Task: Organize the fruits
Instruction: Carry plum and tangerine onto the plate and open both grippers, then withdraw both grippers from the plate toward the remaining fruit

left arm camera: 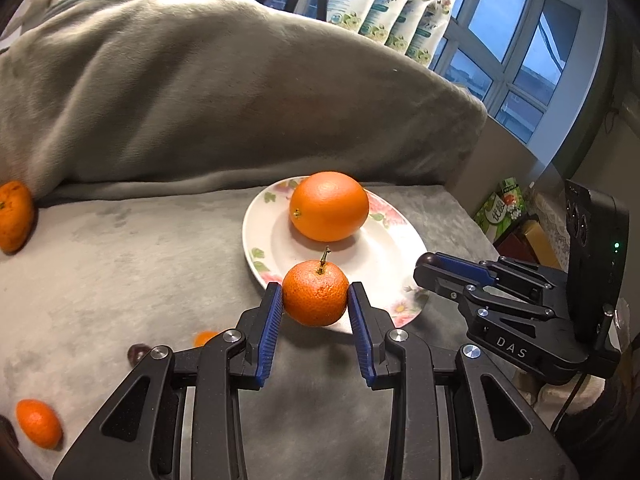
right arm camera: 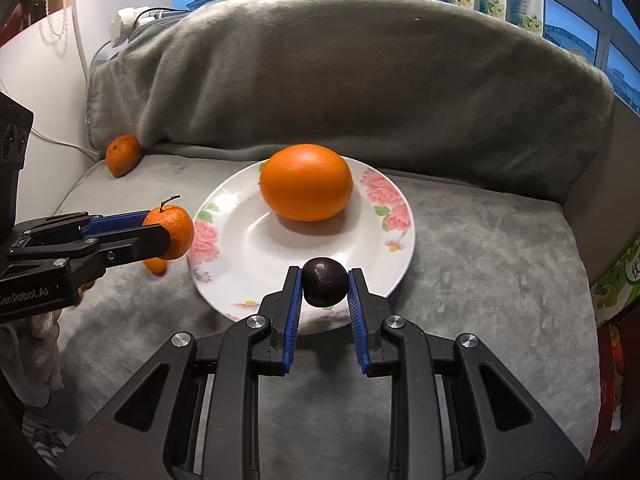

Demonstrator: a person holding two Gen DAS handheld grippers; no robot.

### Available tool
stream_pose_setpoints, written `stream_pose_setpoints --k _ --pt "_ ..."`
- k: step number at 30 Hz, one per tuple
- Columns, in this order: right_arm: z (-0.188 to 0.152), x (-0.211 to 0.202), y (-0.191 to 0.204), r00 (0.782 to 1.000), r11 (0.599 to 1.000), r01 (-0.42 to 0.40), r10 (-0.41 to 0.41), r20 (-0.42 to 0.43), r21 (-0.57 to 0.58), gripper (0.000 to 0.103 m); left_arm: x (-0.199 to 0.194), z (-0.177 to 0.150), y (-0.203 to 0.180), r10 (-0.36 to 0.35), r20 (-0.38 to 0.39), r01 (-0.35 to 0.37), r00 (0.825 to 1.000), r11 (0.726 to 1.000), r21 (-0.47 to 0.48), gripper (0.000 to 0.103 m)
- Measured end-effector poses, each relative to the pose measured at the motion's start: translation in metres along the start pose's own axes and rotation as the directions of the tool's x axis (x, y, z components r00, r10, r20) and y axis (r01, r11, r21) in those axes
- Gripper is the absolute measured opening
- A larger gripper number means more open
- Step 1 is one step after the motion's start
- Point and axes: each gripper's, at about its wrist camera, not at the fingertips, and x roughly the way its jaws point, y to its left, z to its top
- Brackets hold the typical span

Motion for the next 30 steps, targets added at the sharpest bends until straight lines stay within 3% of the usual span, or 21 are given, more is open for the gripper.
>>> stream_pose_setpoints --k 18,19,21,26,30 --pt "0.005 0.006 -0.012 1.000 1.000 0.005 -0.005 -0.001 0.024 0.026 0.016 0.009 -0.007 0.023 -0.019 -0.022 1.000 1.000 0.015 0.033" --pt "0.005 0.005 -0.012 1.000 1.000 0.007 -0.007 -0.001 0.024 0.029 0.016 0.009 -0.007 0.025 -0.019 -0.025 1.000 1.000 0.016 0.035" --pt "0.005 0.003 -0.013 1.000 1.000 0.015 -0.016 0.008 0.024 0.058 0.015 0.010 -0.007 0.028 -0.012 -0.028 1.000 0.999 0.018 0.038" --pt "0.005 -0.004 -0.014 0.999 0.999 0.035 -0.036 0.035 0.022 0.064 0.011 0.013 -0.005 0.037 0.010 -0.038 0.999 0.999 0.015 0.064" --pt "0.006 -0.006 -0.016 0.998 0.999 0.050 -0.051 0.042 0.022 0.083 0.008 0.014 -0.004 0.052 0.029 -0.052 0.998 0.999 0.009 0.074"
